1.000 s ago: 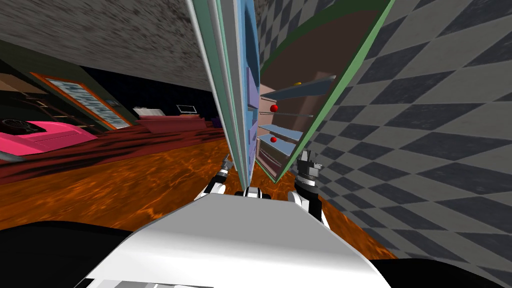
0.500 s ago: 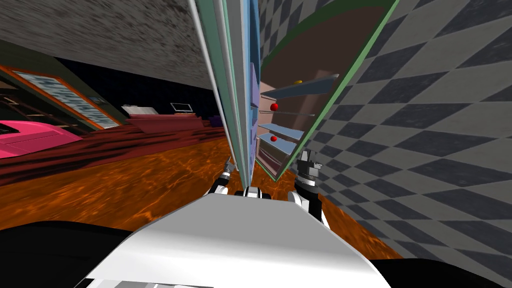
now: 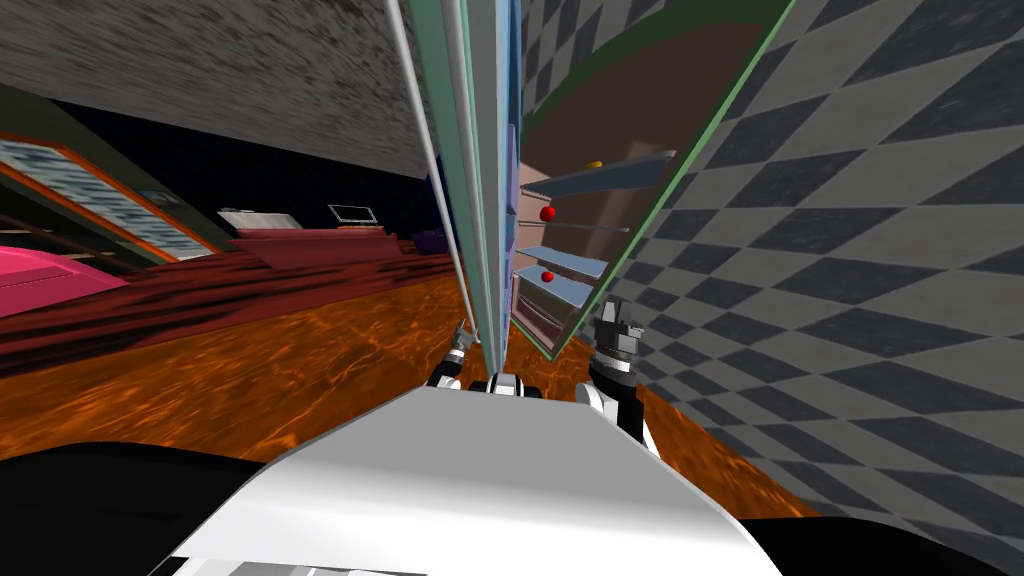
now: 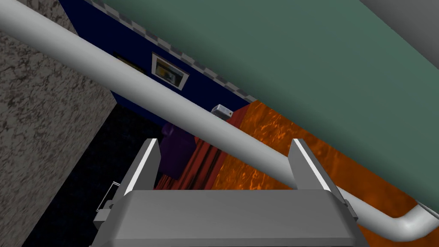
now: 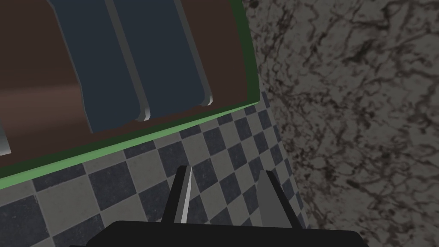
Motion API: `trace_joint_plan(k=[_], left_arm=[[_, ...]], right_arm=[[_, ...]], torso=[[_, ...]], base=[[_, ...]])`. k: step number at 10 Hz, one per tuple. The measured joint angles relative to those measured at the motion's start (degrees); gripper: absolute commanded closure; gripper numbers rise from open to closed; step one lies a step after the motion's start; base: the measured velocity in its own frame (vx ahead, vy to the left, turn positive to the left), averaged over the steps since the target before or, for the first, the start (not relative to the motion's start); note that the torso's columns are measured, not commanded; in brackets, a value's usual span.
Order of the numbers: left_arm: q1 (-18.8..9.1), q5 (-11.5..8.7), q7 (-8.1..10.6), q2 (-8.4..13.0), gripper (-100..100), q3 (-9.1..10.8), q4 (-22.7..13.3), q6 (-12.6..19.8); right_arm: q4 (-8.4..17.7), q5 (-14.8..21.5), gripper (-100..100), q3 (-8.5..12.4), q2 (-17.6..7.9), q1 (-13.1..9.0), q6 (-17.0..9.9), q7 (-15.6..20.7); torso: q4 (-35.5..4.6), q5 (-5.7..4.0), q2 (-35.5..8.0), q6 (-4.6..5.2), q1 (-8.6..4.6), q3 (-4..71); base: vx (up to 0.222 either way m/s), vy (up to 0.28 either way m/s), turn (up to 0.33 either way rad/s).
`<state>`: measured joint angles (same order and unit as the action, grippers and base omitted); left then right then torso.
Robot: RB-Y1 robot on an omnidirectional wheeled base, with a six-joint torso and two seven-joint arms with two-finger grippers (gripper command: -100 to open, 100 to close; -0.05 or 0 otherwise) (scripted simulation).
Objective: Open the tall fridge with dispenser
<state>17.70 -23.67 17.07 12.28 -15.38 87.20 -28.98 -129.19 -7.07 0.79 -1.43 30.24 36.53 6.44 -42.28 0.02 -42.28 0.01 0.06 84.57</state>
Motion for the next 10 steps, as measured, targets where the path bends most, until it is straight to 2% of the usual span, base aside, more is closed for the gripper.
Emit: trace_joint_plan(k=[5,7,8,10], left_arm=[[-0.8,0.0,1.62,-2.5,-100,-2.48,-5.7,-3.2],[-1.2,-0.1,1.60,-2.6,-100,-2.31,-5.6,-2.8],[-1.2,-0.2,1.59,-2.6,100,-2.31,-5.5,-2.6],[-0.9,-0.3,2.21,-2.2,100,-2.91,-5.4,-2.5]], right_arm=[[0.0,0.0,0,0.0,0.0,0.0,0.0,0.0],[0.0,0.0,0,0.0,0.0,0.0,0.0,0.0],[0.0,0.0,0,0.0,0.0,0.0,0.0,0.0],[0.0,0.0,0,0.0,0.0,0.0,0.0,0.0]], torso=[[0.0,-0.03,0.0,-0.01,-0.11,0.0],[0.0,-0.07,0.2,-0.01,-0.21,0.1],[0.0,-0.04,0.1,0.00,-0.13,0.1],[-0.1,-0.13,0.1,0.13,0.25,0.0]], base=[[-0.012,0.070,-0.058],[0.054,0.003,0.011],[0.000,0.000,0.000],[0.031,0.200,-0.114]])
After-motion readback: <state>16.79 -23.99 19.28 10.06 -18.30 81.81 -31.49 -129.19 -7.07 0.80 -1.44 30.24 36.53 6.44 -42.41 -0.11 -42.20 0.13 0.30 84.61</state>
